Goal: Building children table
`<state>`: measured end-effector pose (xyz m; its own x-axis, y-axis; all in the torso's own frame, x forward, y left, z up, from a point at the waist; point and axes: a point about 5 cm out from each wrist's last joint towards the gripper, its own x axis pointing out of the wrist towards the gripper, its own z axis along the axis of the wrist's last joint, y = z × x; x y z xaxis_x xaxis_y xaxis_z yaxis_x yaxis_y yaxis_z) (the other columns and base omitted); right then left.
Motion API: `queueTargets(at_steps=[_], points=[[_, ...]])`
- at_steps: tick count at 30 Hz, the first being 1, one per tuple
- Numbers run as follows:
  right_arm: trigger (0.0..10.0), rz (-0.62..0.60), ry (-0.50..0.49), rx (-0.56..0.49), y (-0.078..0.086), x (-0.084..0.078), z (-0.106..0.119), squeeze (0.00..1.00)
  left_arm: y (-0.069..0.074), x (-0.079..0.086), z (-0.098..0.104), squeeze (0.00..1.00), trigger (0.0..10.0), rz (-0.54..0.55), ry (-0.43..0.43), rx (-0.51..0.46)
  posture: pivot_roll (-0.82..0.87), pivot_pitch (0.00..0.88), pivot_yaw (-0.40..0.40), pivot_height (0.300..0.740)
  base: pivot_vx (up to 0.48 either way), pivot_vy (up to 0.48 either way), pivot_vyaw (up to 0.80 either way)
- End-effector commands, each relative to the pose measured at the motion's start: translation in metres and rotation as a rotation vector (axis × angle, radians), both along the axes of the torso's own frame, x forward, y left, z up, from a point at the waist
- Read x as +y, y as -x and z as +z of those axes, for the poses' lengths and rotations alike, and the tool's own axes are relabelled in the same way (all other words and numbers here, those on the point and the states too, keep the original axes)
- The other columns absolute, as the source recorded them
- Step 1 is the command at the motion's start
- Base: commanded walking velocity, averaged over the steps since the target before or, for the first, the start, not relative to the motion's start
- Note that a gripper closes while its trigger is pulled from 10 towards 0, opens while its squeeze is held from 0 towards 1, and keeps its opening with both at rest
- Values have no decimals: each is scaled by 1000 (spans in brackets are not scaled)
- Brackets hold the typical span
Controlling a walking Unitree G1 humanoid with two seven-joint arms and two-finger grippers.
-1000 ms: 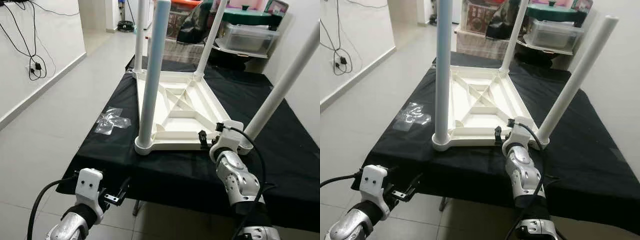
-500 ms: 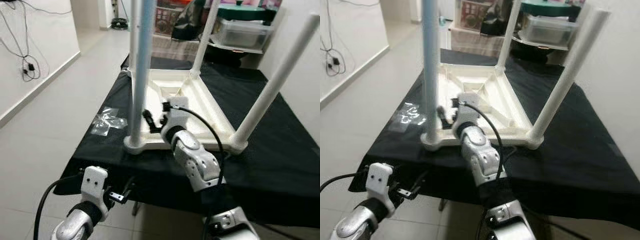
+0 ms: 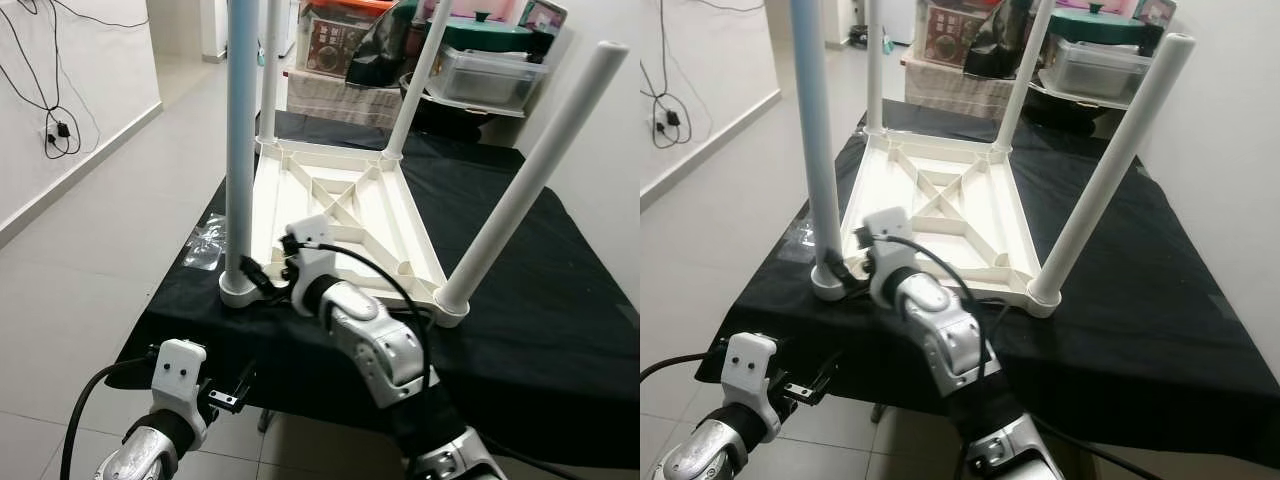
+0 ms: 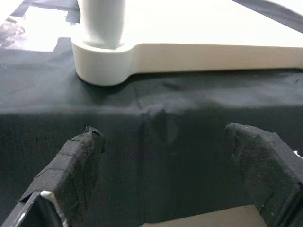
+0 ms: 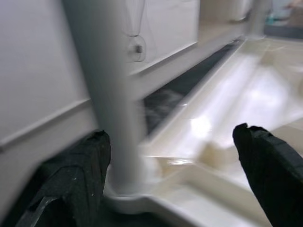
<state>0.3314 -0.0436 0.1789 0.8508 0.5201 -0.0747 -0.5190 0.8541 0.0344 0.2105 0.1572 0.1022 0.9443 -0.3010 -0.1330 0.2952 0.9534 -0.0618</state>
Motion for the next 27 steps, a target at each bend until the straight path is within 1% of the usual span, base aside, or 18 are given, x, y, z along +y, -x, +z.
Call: queueTargets(at_steps=[1,3,4,6,7,9,10,12,15,16,17,19,20,21,23,25,26,27], points=[[10000,-90,6,-36,-5,-25,-1,0,0,0,-3,0,10000,6,-4,6,78,0,-133,740,0,0,0],[10000,-226,0,-155,-10,-58,16,0,-1,1,-3,0,10000,11,-6,5,71,0,-125,740,0,0,0],[10000,-226,0,-155,-10,-58,16,0,-1,1,-3,0,10000,11,-6,5,71,0,-125,740,0,0,0],[10000,-357,-101,-284,-12,-86,50,0,-3,0,-3,0,10000,7,-5,3,61,0,-116,740,0,0,0],[10000,-357,-101,-284,-12,-86,50,0,-3,0,-3,0,10000,7,-5,3,61,0,-116,740,0,0,0],[10000,-388,-194,-419,-7,-97,87,0,-4,-1,-3,0,10000,-1,-4,4,59,0,-109,740,0,0,0],[10000,-388,-194,-419,-7,-97,87,0,-4,-1,-3,0,10000,-1,-4,4,59,0,-109,740,0,0,0],[10000,-314,-230,-621,4,-91,129,0,-5,-2,-3,0,10000,-10,-2,1,54,0,-99,740,0,0,0],[10000,-314,-230,-621,4,-91,129,0,-5,-2,-3,0,10000,-10,-2,1,54,0,-99,740,0,0,0],[10000,-279,-228,-689,7,-88,141,0,-6,-3,-2,0,10000,-13,-2,0,54,0,-99,740,0,0,0],[10000,-255,-190,-812,11,-86,160,0,-8,-2,-2,0,10000,-13,-1,-4,55,0,-103,740,0,0,0],[10000,-255,-190,-812,11,-86,160,0,-8,-2,-2,0,10000,-13,-1,-4,55,0,-103,740,0,0,0],[10000,-243,-162,-883,12,-86,171,0,-10,-1,-1,0,10000,-8,-1,-9,57,0,-107,740,0,0,0],[10000,-243,-162,-883,12,-86,171,0,-10,-1,-1,0,10000,-8,-1,-9,57,0,-107,740,0,0,0],[10000,-292,-112,-926,9,-91,176,0,-11,-1,0,0,10000,3,3,-14,63,0,-115,740,0,0,0],[10000,-521,-26,-894,-5,-115,172,0,-10,-1,0,0,10000,19,11,-20,73,0,-125,740,0,0,0],[10000,-521,-26,-894,-5,-115,172,0,-10,-1,0,0,10000,19,11,-20,73,0,-125,740,0,0,0],[10000,-660,-33,-882,-8,-135,173,0,-9,-1,-1,0,10000,22,13,-20,75,0,-126,740,0,0,0]])
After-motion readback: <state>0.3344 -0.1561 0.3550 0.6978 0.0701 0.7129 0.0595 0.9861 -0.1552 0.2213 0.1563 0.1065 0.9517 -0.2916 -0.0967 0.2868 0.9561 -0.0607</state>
